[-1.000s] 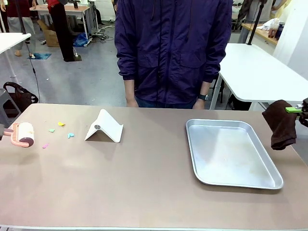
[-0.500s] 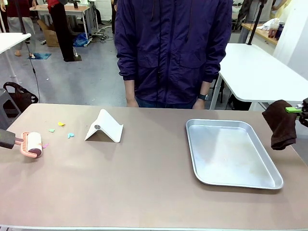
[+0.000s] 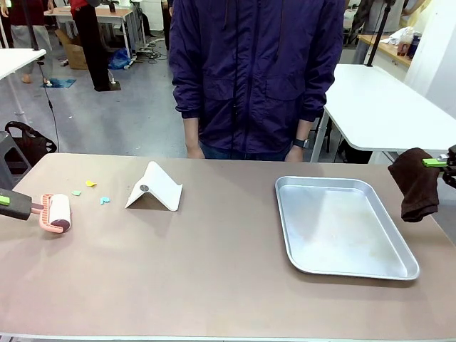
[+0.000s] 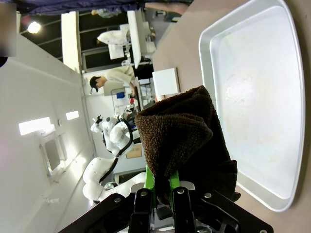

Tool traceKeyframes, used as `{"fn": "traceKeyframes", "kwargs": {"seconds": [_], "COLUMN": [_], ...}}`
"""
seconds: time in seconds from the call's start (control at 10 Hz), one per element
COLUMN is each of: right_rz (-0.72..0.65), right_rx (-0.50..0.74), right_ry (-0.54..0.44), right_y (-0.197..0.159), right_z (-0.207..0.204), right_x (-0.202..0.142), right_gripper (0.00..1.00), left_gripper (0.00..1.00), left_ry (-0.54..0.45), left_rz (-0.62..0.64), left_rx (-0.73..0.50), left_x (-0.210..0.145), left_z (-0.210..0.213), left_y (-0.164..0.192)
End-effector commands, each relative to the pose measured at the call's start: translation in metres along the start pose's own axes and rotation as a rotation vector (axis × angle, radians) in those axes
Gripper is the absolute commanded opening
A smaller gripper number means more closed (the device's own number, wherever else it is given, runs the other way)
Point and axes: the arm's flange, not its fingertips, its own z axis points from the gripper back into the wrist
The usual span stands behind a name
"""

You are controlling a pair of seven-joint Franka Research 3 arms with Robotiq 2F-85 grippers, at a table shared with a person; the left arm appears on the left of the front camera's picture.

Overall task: Clean the surface of the table.
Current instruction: Clean the area not pointed to by the person.

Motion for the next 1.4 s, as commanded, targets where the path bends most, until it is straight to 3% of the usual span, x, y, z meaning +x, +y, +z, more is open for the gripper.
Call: {"fn": "traceKeyframes", "kwargs": {"seconds": [0.0, 0.9, 1.3], "right_rz": [0.0, 0.0, 0.0], "right_rx": [-0.001, -0.001, -0.001], "right_ry": [0.006, 0.006, 0.006], "right_y": [0.005, 0.005, 0.005], "right_z": [0.0, 0.0, 0.0], "right_x": [0.001, 0.001, 0.001], "right_gripper": [0.13, 0.13, 0.13], "left_gripper": [0.21, 0.21, 0.21], "left_ry": [0.042, 0.161, 0.188], "left_rz": [0.016, -0.083, -0.112], "left_rx": [0.076, 0.177, 0.177], "left_x": [0.003, 0.021, 0.029], "left_z": [-0.024, -0.099, -0.111], "left_y": [0.006, -0.051, -0.062]}}
